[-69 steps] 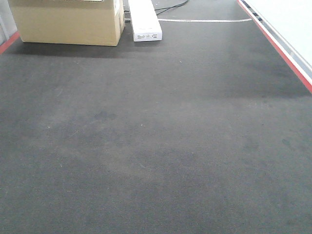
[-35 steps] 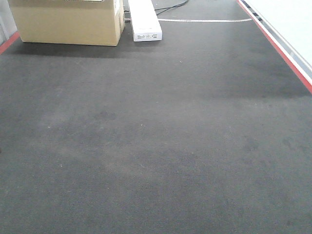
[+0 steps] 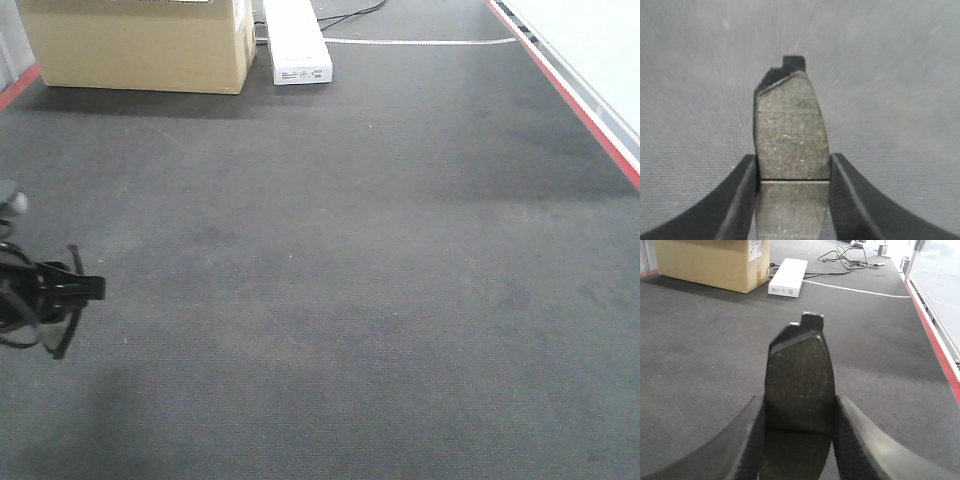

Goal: Move and align brake pads A on conveyor
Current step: 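Lower the left gripper and release its brake pad onto the belt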

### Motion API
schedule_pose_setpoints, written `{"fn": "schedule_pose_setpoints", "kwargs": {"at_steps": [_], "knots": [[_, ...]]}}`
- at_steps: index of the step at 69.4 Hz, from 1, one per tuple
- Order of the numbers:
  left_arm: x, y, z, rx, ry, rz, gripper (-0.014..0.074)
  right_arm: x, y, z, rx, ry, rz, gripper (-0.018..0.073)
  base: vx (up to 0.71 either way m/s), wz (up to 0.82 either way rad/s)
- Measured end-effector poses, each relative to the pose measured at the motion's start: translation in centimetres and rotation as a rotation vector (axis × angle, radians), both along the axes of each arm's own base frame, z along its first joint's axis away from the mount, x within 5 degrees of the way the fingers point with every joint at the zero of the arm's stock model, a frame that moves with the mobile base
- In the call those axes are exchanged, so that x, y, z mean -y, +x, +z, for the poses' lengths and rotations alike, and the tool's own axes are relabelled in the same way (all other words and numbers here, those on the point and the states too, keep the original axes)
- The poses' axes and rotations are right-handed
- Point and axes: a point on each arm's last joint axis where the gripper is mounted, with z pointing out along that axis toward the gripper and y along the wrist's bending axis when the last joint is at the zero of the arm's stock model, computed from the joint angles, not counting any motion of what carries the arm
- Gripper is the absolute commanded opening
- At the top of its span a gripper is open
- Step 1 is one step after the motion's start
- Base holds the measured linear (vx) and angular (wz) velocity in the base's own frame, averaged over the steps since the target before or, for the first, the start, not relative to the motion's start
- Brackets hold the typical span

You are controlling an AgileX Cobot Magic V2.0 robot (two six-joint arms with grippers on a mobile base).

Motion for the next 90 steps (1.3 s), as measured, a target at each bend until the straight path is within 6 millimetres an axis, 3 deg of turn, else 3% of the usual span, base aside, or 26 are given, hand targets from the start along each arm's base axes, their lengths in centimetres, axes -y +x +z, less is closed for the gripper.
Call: {"fn": "schedule_pose_setpoints", "kwargs": {"at_steps": [12,32,39,49,60,67,78,90], "knots": [[0.2,2.1,-2.9,-0.099,0.008,0.0,0.0009,0.0,0.0,0.0,0.0,0.0,0.0,-0.0004,0.0,0.0],[0.3,3.4,-7.4,-0.235,0.018,0.008,0.0029,0.0,0.0,0.0,0.0,0.0,0.0,-0.0004,0.0,0.0],[0.3,3.7,-8.3,-0.256,0.021,0.009,0.0071,0.0,0.0,0.0,0.0,0.0,0.0,-0.0004,0.0,0.0],[0.3,4.0,-8.9,-0.259,0.022,0.011,0.0209,0.0,0.0,0.0,0.0,0.0,0.0,-0.0004,0.0,0.0],[0.3,4.2,-8.9,-0.236,0.022,0.015,0.0381,0.0,0.0,0.0,0.0,0.0,0.0,-0.0004,0.0,0.0],[0.3,4.4,-8.8,-0.22,0.023,0.016,0.0447,0.0,0.0,0.0,0.0,0.0,0.0,-0.0004,0.0,0.0],[0.2,4.3,-8.0,-0.188,0.023,0.015,0.0461,0.0,0.0,0.0,0.0,0.0,0.0,-0.0004,0.0,0.0],[0.1,3.4,-4.1,-0.068,0.017,0.011,0.0461,0.0,0.0,0.0,0.0,0.0,0.0,-0.0004,0.0,0.0]]}}
